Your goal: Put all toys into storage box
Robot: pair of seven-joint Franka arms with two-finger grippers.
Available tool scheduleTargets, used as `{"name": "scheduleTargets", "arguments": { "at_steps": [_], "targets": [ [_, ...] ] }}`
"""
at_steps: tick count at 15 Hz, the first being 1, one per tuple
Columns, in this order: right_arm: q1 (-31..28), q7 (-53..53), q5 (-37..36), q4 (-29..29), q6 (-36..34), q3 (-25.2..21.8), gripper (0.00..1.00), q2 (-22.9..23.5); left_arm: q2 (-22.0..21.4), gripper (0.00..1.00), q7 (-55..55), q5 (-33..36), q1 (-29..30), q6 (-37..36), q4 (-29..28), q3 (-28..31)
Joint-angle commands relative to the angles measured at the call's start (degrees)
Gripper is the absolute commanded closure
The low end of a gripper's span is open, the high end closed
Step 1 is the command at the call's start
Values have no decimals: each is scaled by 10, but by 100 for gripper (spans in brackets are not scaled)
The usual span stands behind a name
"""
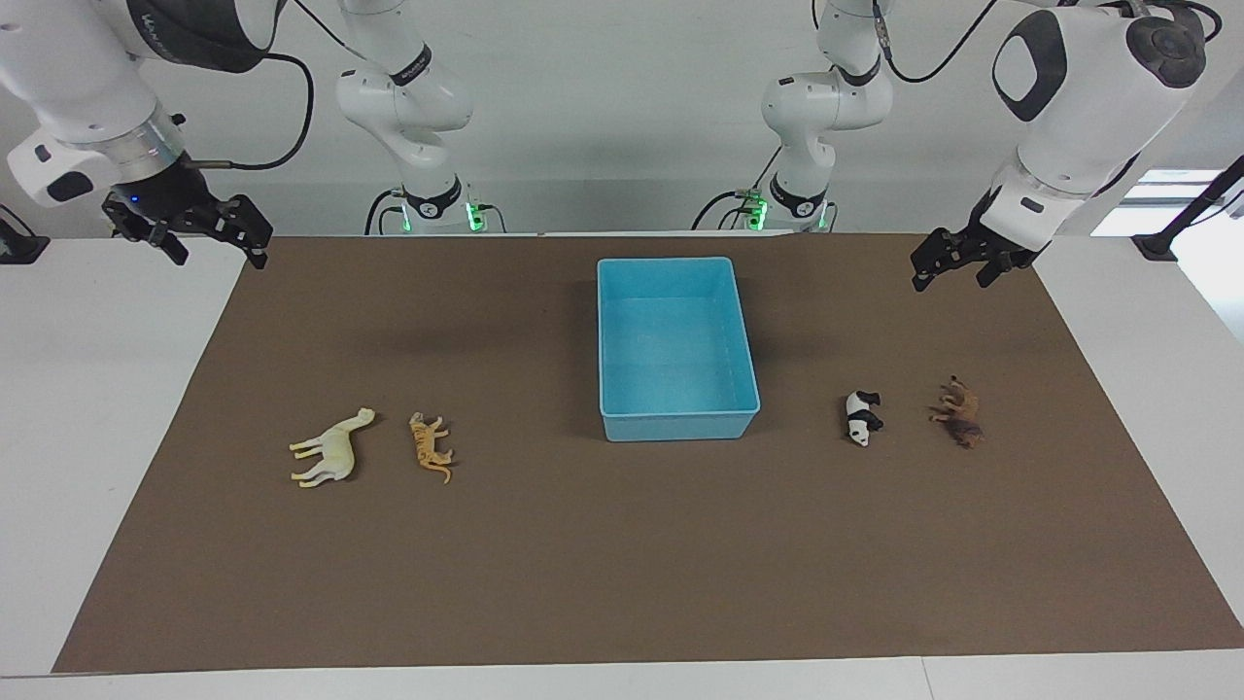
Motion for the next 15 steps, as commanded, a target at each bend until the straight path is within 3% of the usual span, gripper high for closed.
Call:
{"name": "scheduleTargets", "arguments": {
  "at_steps": [1, 6, 9, 13, 15],
  "targets": [
    [-2, -16, 0, 3, 0, -2, 0, 1, -16, 0, 4, -6, 6, 11, -18, -3],
    [-3, -3, 0, -7, 15, -2, 0, -5, -16, 0, 4, -6, 6, 11, -18, -3],
    [2, -7, -2, -48, 50, -2, 0, -21, -16, 0, 4, -6, 6, 11, -18, -3],
    [11, -37, -2, -171, 173, -2, 0, -66, -16, 0, 4, -6, 6, 11, -18, -3],
    [8, -54, -2, -213, 217, -2, 0, -64, -16, 0, 4, -6, 6, 11, -18, -3]
  ]
}}
